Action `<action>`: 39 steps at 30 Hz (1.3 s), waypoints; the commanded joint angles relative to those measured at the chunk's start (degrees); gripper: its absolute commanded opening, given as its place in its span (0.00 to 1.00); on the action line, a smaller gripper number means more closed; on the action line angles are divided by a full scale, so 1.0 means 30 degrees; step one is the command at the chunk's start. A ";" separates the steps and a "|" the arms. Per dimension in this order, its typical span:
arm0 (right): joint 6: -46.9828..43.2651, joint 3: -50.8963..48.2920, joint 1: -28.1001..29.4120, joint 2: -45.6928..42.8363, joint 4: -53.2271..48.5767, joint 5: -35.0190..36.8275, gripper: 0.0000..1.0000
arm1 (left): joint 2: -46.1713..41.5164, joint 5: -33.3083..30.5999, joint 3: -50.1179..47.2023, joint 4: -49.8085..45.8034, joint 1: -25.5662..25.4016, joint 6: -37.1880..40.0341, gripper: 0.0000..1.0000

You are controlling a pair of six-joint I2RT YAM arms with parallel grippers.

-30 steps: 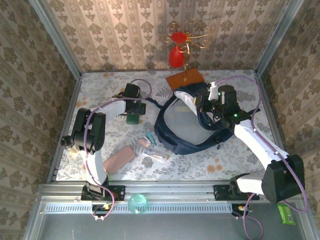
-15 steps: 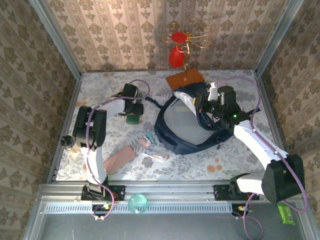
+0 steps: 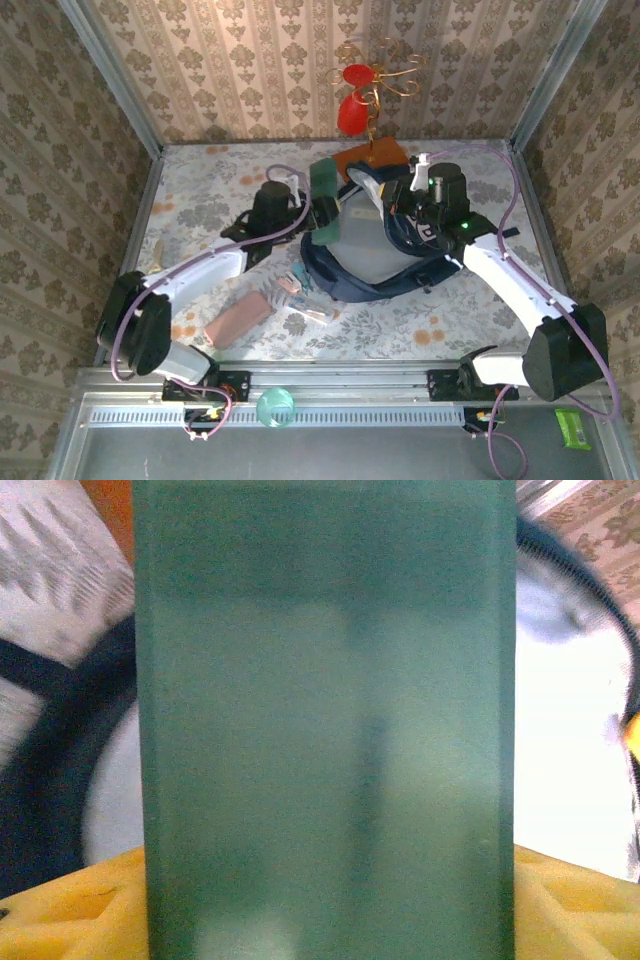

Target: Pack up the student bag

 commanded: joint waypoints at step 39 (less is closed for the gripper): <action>-0.1287 0.4444 -0.0068 0.1273 0.0046 -0.0812 0.00 | 0.3825 -0.1061 0.1126 0.1108 -0.1776 -0.0304 0.90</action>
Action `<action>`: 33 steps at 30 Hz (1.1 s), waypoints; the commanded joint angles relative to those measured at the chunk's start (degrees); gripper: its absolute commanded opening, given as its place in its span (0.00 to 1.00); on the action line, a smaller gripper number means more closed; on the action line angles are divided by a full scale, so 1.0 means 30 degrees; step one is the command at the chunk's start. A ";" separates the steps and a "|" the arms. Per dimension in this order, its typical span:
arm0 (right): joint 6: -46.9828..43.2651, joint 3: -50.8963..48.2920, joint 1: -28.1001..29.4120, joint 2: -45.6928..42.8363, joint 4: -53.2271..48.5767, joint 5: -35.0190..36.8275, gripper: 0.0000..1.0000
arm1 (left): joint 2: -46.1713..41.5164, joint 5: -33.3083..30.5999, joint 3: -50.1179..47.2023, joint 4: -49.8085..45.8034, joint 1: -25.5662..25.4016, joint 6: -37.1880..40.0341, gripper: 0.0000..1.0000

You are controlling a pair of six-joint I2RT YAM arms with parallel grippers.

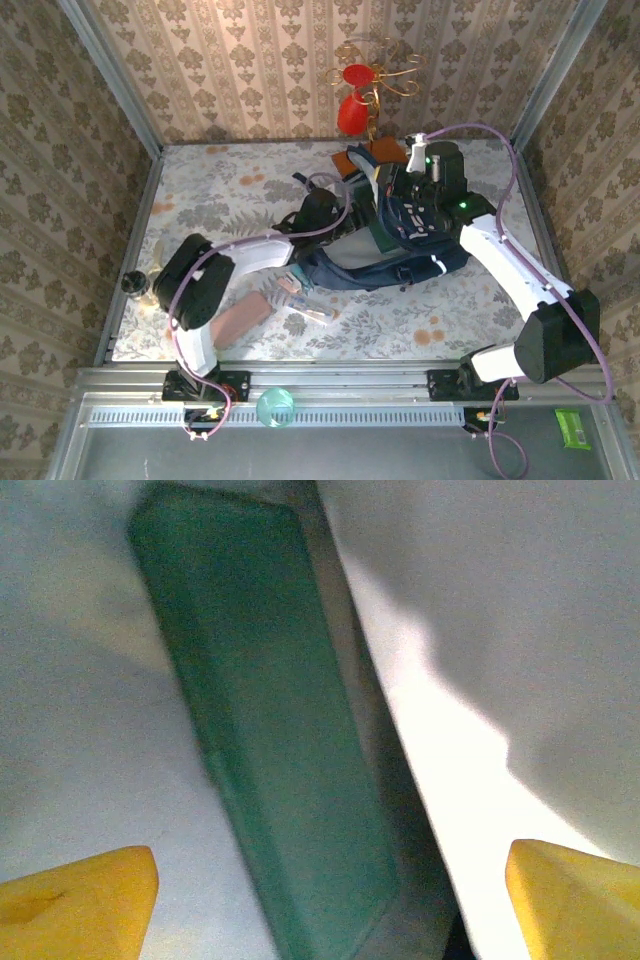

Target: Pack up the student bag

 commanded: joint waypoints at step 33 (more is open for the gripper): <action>-0.1817 -0.2638 -0.1063 -0.0178 0.5552 -0.2116 0.00 | -0.6307 -0.8888 -0.5943 -2.4344 -0.1660 0.5661 1.00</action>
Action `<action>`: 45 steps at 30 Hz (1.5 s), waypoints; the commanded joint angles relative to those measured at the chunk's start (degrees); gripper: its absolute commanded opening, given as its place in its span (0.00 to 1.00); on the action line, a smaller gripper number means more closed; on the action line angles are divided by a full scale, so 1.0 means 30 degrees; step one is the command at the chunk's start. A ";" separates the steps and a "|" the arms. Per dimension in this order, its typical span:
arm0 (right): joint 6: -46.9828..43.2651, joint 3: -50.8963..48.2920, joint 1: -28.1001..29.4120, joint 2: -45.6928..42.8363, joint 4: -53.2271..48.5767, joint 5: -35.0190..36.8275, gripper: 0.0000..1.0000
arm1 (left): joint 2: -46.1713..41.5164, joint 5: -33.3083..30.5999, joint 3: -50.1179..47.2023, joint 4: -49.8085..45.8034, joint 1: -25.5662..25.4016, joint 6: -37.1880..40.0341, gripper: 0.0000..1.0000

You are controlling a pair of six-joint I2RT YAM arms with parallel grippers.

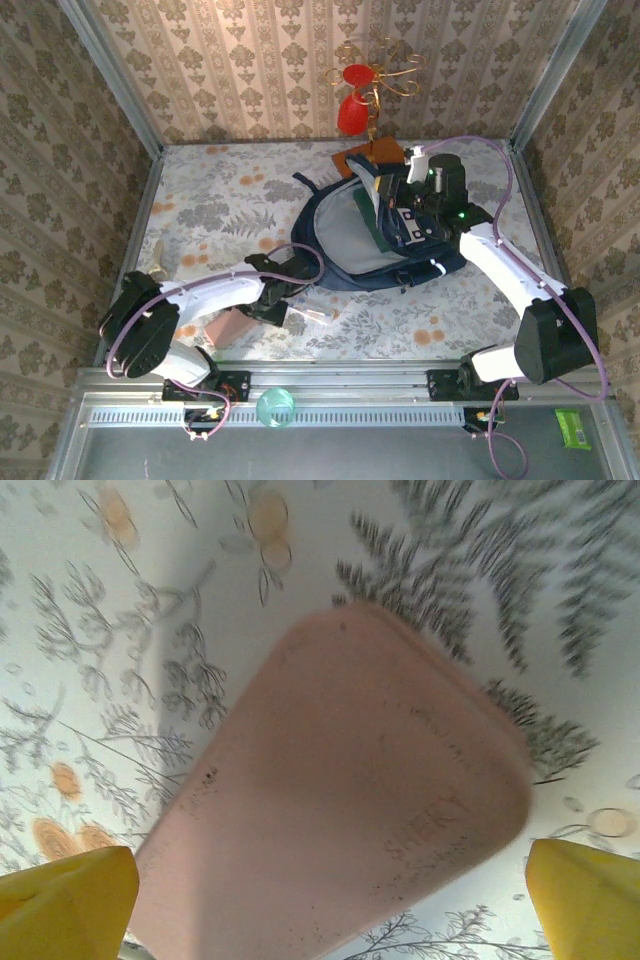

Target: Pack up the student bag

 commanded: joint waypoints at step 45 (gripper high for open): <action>0.0701 -0.0542 -0.0347 0.0356 0.2470 -0.1228 0.00 | -0.2333 0.5434 -0.3388 0.7089 1.1551 0.3975 0.94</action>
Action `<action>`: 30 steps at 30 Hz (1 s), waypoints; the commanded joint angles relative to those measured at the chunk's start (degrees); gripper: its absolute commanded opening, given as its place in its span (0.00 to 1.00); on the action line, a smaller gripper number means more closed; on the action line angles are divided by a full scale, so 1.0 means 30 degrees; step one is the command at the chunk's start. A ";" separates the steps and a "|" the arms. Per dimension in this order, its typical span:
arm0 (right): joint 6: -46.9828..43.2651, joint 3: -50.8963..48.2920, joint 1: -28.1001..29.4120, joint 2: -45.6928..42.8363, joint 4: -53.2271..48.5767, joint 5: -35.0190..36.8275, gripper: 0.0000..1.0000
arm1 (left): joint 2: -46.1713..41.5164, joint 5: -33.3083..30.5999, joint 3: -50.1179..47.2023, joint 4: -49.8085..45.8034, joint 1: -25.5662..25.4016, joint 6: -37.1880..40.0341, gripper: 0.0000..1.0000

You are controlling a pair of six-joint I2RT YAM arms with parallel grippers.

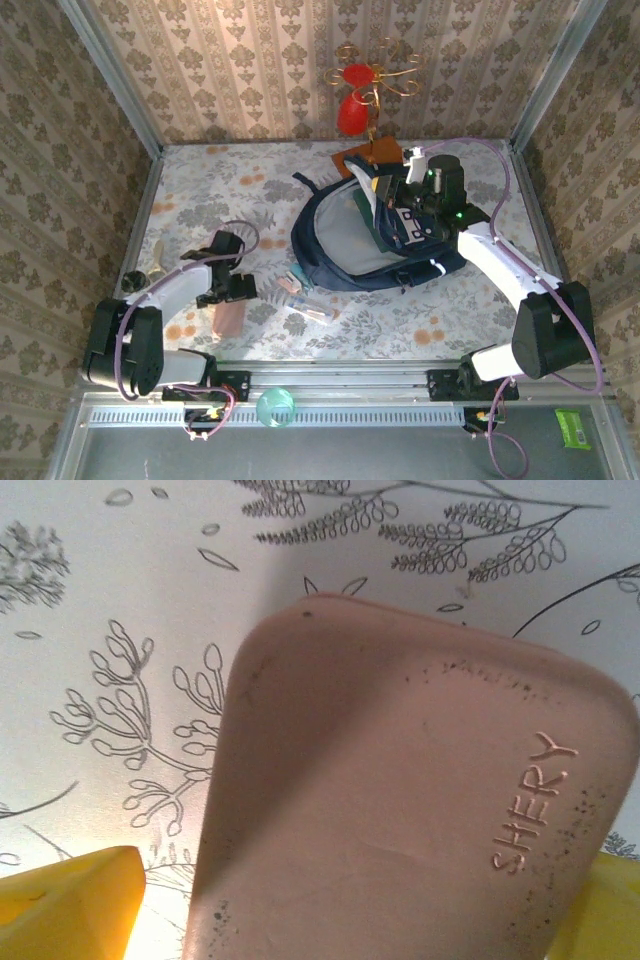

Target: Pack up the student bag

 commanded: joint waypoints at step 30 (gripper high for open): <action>0.0001 -0.0346 -0.0118 -0.1341 -0.0185 -0.0157 0.00 | -0.0364 0.4351 0.7287 0.8981 -0.5945 -0.6092 0.52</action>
